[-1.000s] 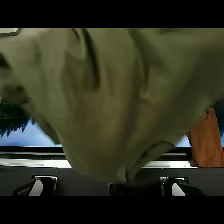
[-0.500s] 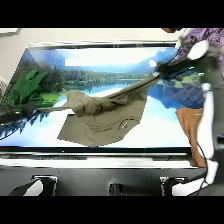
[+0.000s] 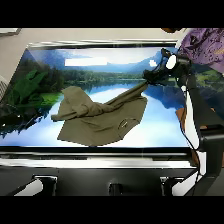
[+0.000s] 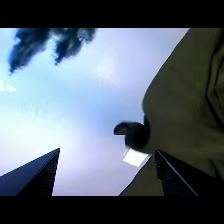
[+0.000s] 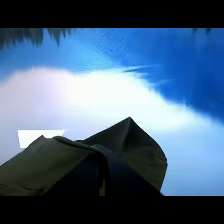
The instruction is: Fold the clothes and pants, and hang the long-sleeved shirts on hangers.
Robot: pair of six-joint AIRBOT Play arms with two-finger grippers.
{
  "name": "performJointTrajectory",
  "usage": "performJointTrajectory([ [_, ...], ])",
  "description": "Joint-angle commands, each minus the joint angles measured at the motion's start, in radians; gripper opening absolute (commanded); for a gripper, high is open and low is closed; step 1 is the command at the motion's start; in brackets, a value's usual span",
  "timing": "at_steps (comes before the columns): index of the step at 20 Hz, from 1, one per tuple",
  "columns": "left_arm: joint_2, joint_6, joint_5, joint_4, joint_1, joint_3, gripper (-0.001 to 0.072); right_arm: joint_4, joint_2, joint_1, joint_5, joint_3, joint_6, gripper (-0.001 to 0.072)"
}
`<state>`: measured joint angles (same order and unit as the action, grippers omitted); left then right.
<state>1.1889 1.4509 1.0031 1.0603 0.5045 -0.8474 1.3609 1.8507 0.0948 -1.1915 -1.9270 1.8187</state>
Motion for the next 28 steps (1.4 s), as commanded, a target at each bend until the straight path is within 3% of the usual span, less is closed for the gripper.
performJointTrajectory([
  [1, -0.056, -0.037, 0.164, -0.005, 0.135, -0.017, 0.0705, 0.003, -0.034, 0.003, 0.003, 0.000, -0.027, 0.0027],
  [5, -0.253, -0.034, 0.135, -0.051, 0.171, 0.131, 0.0703, 0.036, -0.077, 0.003, -0.043, 0.000, -0.053, 0.0028],
  [8, -0.310, -0.068, 0.156, -0.148, 0.058, 0.340, 0.0703, 0.046, -0.093, 0.003, -0.085, 0.000, -0.053, 0.0027],
  [12, -0.303, -0.068, 0.026, -0.261, -0.095, 0.494, 0.0702, 0.038, -0.094, 0.003, -0.108, 0.000, -0.053, 0.0027],
  [17, -0.246, -0.068, -0.134, -0.343, -0.232, 0.510, 0.0701, 0.035, -0.094, 0.003, -0.119, 0.000, -0.049, 0.0027],
  [28, -0.055, -0.129, -0.208, -0.455, -0.271, 0.507, 0.0699, 0.029, -0.095, 0.003, -0.140, 0.000, -0.041, 0.0027],
])
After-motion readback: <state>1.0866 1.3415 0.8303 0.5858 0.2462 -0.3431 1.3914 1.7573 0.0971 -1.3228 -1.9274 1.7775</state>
